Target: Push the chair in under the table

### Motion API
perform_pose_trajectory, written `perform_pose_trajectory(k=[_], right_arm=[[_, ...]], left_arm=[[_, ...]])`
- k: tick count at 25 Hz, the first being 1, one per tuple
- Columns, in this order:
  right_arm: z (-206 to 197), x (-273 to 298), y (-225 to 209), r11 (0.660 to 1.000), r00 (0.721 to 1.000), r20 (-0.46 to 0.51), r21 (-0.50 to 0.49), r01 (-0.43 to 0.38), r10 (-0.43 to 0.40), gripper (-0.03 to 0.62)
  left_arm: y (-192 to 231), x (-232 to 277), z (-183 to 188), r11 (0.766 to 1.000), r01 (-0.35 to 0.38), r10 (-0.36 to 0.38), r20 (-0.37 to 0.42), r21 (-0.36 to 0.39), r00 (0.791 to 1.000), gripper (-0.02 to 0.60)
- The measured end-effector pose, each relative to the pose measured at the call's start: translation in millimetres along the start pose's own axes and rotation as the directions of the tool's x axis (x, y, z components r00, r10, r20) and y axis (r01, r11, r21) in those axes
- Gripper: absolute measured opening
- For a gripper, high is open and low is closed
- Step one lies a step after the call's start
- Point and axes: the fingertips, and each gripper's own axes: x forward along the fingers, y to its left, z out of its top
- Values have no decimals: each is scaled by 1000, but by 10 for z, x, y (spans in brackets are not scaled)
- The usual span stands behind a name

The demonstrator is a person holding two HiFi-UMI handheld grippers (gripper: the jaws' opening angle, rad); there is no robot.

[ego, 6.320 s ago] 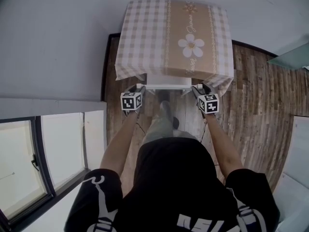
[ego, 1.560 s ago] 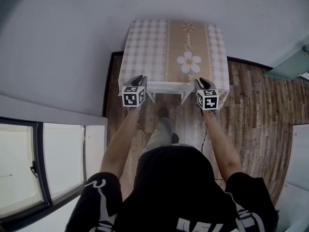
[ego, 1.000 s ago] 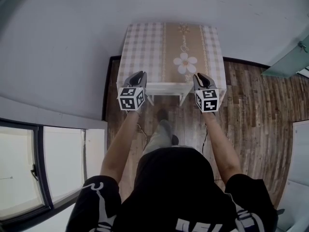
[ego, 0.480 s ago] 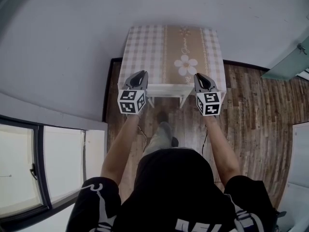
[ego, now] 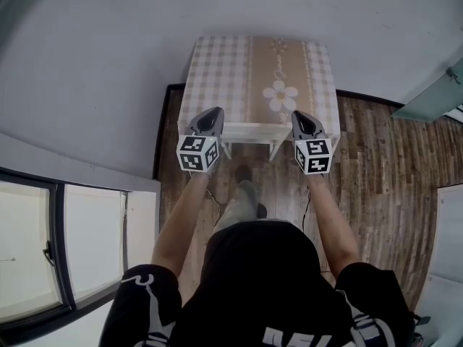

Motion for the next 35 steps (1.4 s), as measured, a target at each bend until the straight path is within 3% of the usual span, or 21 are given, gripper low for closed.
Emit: perform_pose_trajectory(k=[35], right_arm=[[-199,45,4,1000,999,-51,9,-7,8,12]], left_arm=[[-49,79,-224,1000,24,-22,-64,20,998,41]])
